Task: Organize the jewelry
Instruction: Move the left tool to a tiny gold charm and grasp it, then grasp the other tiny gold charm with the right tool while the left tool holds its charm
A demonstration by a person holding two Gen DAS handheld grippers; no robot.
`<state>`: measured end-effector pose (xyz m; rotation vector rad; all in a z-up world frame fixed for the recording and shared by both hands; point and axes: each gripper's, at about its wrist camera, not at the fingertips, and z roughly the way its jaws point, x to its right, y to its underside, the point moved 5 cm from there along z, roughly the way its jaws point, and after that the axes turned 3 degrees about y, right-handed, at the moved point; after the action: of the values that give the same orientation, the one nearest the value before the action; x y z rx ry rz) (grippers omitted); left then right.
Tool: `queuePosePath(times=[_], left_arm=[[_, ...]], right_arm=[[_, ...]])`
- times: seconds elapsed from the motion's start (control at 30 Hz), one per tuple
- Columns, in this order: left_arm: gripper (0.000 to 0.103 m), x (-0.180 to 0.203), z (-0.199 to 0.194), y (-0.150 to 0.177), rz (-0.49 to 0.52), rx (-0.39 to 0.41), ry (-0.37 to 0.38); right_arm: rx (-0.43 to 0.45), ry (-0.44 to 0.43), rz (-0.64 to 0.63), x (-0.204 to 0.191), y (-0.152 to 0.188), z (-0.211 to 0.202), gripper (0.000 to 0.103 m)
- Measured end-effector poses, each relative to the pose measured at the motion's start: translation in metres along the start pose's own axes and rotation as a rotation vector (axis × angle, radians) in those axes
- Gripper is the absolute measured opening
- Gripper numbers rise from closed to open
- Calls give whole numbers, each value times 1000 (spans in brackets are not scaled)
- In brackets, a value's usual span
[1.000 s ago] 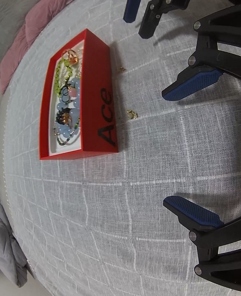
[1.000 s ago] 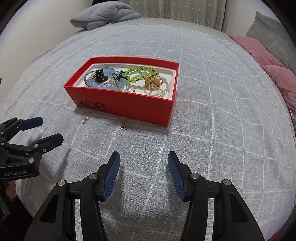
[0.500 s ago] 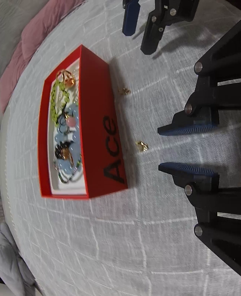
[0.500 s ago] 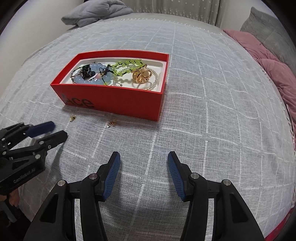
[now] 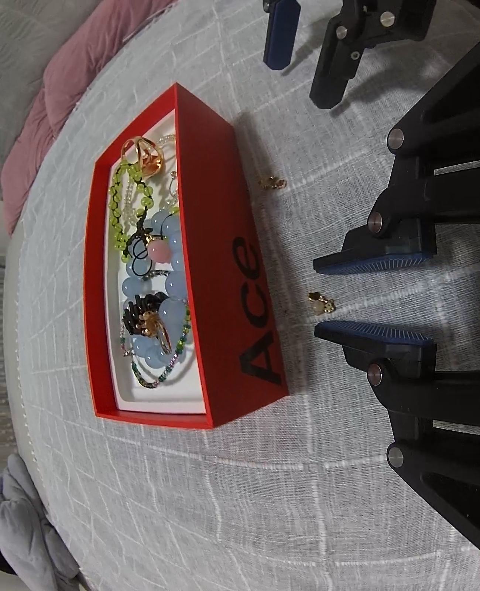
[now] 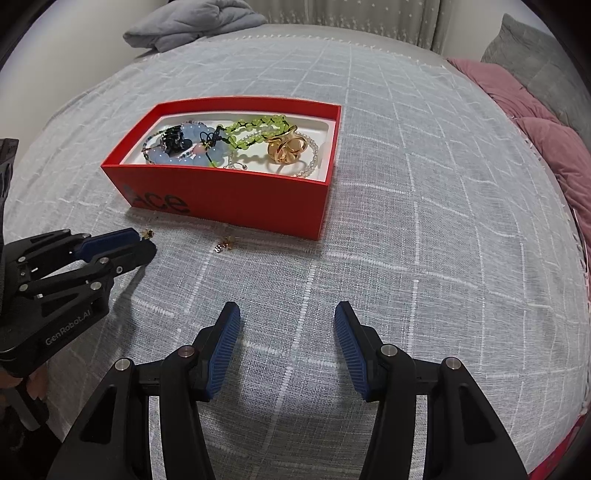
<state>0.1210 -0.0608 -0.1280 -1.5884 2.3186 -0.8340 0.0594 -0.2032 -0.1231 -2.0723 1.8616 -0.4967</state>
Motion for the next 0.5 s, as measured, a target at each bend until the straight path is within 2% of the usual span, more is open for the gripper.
queuePosePath(times=[0.17,0.23,0.27,0.5], left_arm=[[16,8,3,-4,16,4,-23],[6,9,2,-3,33,10,-55],[4,8,1,-2,39,12,-67],[2,7,-6,-2,32,27,-78]], right_arm=[[-4,5,2,-2,3,2,56],[-5,7,4,-2,3,3,56],[-6,8,4,-2,3,3,56],[-3,4,10,0,3,4,56]])
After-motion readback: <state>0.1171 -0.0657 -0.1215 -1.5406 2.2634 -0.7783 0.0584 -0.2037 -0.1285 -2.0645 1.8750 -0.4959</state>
